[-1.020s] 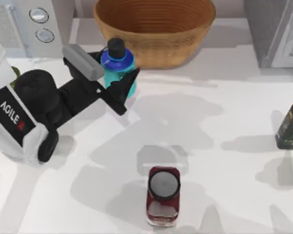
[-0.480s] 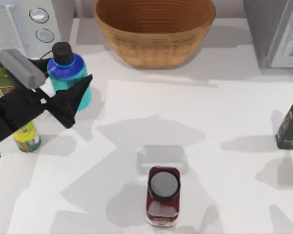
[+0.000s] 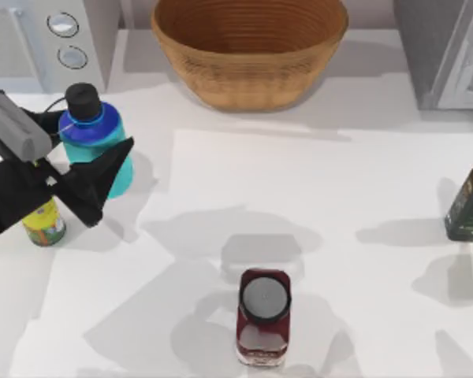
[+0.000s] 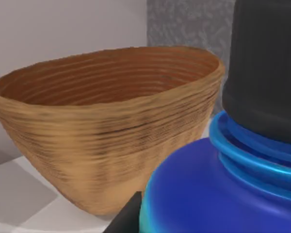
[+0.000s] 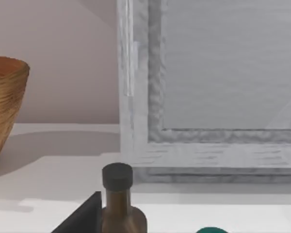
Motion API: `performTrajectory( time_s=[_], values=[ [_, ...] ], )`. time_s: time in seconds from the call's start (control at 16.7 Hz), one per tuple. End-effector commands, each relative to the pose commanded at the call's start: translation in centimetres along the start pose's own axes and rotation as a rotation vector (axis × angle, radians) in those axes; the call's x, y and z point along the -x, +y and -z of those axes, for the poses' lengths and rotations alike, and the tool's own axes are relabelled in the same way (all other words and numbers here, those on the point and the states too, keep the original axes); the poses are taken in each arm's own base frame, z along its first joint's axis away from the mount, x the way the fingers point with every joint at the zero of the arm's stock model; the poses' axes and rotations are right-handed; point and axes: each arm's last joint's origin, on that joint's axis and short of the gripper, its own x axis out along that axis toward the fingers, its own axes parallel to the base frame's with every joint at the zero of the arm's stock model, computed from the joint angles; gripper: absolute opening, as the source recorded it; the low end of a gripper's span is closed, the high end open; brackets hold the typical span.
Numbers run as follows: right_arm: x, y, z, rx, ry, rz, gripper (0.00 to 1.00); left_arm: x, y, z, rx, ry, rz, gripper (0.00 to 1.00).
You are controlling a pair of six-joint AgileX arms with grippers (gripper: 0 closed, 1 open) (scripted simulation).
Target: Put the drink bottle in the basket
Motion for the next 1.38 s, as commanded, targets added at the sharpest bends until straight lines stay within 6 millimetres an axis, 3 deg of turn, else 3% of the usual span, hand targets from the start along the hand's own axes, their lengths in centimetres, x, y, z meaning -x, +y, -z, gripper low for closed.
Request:
performTrajectory(
  time_s=[0.24,0.48,0.78,1.08,1.38],
  values=[
    [0.0,0.0,0.0,0.0,0.0,0.0,1.0,-0.9,0.3,0.0,0.0,0.002,0.008,0.0],
    [0.0,0.0,0.0,0.0,0.0,0.0,1.0,-4.5,2.1,-0.6,0.01,0.015,0.017,0.0],
    [0.0,0.0,0.0,0.0,0.0,0.0,1.0,-10.6,5.0,-4.1,-0.013,-0.014,0.017,0.0],
    [0.0,0.0,0.0,0.0,0.0,0.0,1.0,-15.1,6.0,-5.7,0.009,0.009,0.019,0.0],
    [0.0,0.0,0.0,0.0,0.0,0.0,1.0,-20.3,6.9,-10.3,-0.002,-0.009,0.022,0.0]
  ],
)
